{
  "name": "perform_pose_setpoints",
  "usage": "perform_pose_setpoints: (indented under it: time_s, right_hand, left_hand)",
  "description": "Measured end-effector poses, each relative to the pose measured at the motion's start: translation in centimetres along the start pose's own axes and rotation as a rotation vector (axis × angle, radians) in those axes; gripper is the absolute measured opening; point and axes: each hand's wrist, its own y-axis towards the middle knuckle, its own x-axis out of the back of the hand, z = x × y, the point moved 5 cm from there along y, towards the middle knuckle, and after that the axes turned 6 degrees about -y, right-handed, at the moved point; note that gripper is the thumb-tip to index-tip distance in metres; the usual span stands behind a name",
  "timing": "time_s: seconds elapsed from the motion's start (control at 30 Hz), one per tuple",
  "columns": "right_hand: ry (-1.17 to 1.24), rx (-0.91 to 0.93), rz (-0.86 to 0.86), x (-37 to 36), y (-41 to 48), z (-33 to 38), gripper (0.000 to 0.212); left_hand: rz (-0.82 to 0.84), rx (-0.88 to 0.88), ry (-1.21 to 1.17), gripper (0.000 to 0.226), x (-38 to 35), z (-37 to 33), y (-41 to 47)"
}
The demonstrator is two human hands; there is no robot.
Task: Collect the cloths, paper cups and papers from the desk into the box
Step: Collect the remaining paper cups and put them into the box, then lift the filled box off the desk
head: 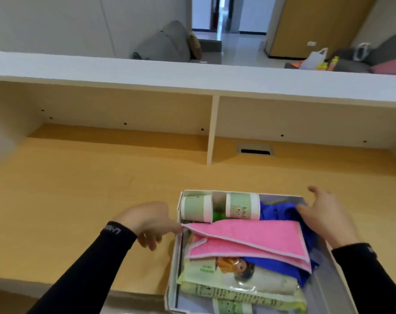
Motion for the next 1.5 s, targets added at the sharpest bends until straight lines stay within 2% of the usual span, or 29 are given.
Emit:
perform_pose_setpoints:
  time_s: [0.03, 0.1, 0.2, 0.27, 0.33, 0.5, 0.77, 0.87, 0.9, 0.97, 1.03, 1.1, 1.23, 1.3, 1.37, 1.5]
  right_hand:
    - [-0.055, -0.113, 0.096, -0.6, -1.0, -1.3, 0.043]
    - [-0.127, -0.244, 0.261, -1.5, -3.7, -2.7, 0.026]
    - [-0.167, -0.282, 0.244, -1.6, -6.9, -2.1, 0.01]
    - [-0.149, -0.274, 0.199, -1.6, -8.3, -0.6, 0.023]
    - [-0.118, -0.238, 0.145, -2.1, -10.0, 1.7, 0.036]
    - [-0.045, -0.158, 0.123, -4.7, -13.7, 8.7, 0.031]
    - [0.015, -0.008, 0.158, -7.8, -18.3, 19.2, 0.027]
    - [0.043, 0.038, 0.172, -9.0, -20.6, 21.9, 0.013]
    - [0.063, 0.049, 0.176, -9.5, -21.5, 22.6, 0.008]
    - [0.138, 0.038, 0.23, -10.8, -23.5, 23.3, 0.02]
    - [0.223, 0.006, 0.307, -11.9, -25.8, 23.2, 0.026]
    - [0.25, -0.015, 0.298, -12.0, -27.8, 23.0, 0.025]
    - [0.263, -0.008, 0.207, -11.0, -31.5, 23.4, 0.019]
    - [0.269, 0.001, 0.185, -10.0, -33.3, 23.9, 0.017]
    - [0.283, 0.007, 0.18, -8.5, -34.9, 24.8, 0.02]
    - [0.285, 0.046, 0.146, -4.1, -37.0, 27.7, 0.021]
  left_hand:
    - [0.13, -0.026, -0.088, 0.039, -1.0, 0.4, -0.1]
    - [0.184, -0.132, -0.212, 0.023, -2.5, 0.5, -0.3]
    - [0.011, -0.326, -0.178, 0.027, -2.5, 0.5, -0.3]
    - [-0.124, -0.431, -0.105, 0.029, -0.9, 1.5, -0.4]
    - [-0.206, -0.459, -0.053, 0.029, 1.2, 3.4, -0.6]
    - [-0.294, -0.444, 0.077, 0.039, 6.2, 9.7, -1.6]
    - [-0.393, -0.331, 0.065, 0.039, 10.7, 21.3, -4.3]
    - [-0.463, -0.278, 0.069, 0.04, 10.9, 25.1, -6.1]
    - [-0.506, -0.263, 0.074, 0.041, 10.8, 26.2, -6.9]
    - [-0.551, -0.241, 0.085, 0.04, 10.5, 28.1, -8.6]
    - [-0.462, -0.195, 0.076, 0.045, 9.2, 30.1, -9.9]
    - [-0.39, -0.195, 0.061, 0.056, 7.6, 31.4, -10.9]
    - [-0.604, -0.306, 0.113, 0.068, 7.1, 32.3, -14.5]
    - [-0.656, -0.315, 0.094, 0.07, 8.0, 33.1, -16.5]
    - [-0.688, -0.299, 0.088, 0.066, 9.6, 33.9, -18.6]
    - [-0.744, -0.258, 0.139, 0.041, 14.1, 34.8, -22.6]
